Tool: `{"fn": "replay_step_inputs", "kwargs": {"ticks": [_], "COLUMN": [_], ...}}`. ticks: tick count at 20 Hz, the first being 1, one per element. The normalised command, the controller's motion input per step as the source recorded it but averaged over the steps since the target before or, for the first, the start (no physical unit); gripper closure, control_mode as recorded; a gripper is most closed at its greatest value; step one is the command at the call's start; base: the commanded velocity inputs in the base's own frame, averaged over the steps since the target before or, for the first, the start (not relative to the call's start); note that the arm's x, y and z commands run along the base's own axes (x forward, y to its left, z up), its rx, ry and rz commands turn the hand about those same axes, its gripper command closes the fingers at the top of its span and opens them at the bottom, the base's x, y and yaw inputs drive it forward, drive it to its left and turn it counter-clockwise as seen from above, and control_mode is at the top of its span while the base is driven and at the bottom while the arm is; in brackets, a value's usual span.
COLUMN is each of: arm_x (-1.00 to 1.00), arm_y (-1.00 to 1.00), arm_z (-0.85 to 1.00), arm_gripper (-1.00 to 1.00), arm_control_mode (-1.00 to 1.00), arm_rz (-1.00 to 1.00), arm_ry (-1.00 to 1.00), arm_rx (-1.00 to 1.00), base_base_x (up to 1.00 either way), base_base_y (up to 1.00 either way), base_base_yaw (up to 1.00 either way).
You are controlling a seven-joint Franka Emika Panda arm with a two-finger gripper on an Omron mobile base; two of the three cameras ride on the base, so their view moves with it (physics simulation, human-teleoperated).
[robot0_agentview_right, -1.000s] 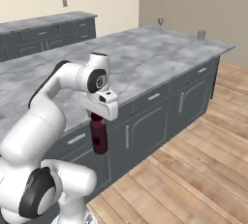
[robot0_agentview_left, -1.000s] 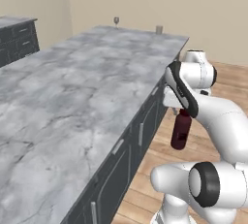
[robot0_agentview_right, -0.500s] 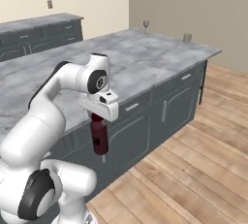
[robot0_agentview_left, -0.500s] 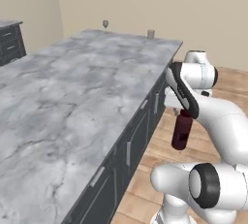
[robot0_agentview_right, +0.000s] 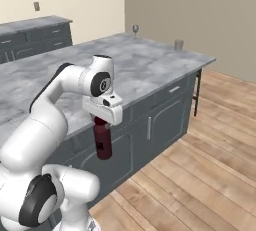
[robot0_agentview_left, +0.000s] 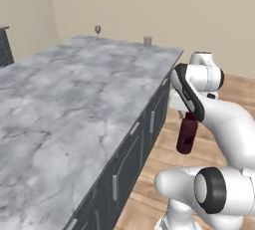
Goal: There is a wine glass and glass cup on the dining counter. Place the wine bottle next to the wine glass and the juice bottle next to the glass cup.
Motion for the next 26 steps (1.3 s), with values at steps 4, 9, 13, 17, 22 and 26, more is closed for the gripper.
{"fn": "replay_step_inputs", "kwargs": {"ticks": [4,9,13,17,22,26], "arm_x": [0.0,0.0,0.0,0.0,0.0,0.0], "arm_y": [0.0,0.0,0.0,0.0,0.0,0.0], "arm_z": [0.0,0.0,0.0,0.0,0.0,0.0], "arm_gripper": [1.0,1.0,1.0,1.0,1.0,1.0], "arm_control_mode": [1.0,1.0,1.0,1.0,1.0,1.0], "arm_rz": [0.0,0.0,0.0,0.0,0.0,0.0], "arm_ry": [0.0,0.0,0.0,0.0,0.0,0.0], "arm_rx": [0.0,0.0,0.0,0.0,0.0,0.0], "base_base_x": [0.65,0.65,0.65,0.65,0.65,0.66], "base_base_y": [-0.51,-0.51,-0.51,-0.51,-0.51,-0.5], "base_base_yaw": [0.01,0.01,0.01,0.01,0.01,0.01]}}
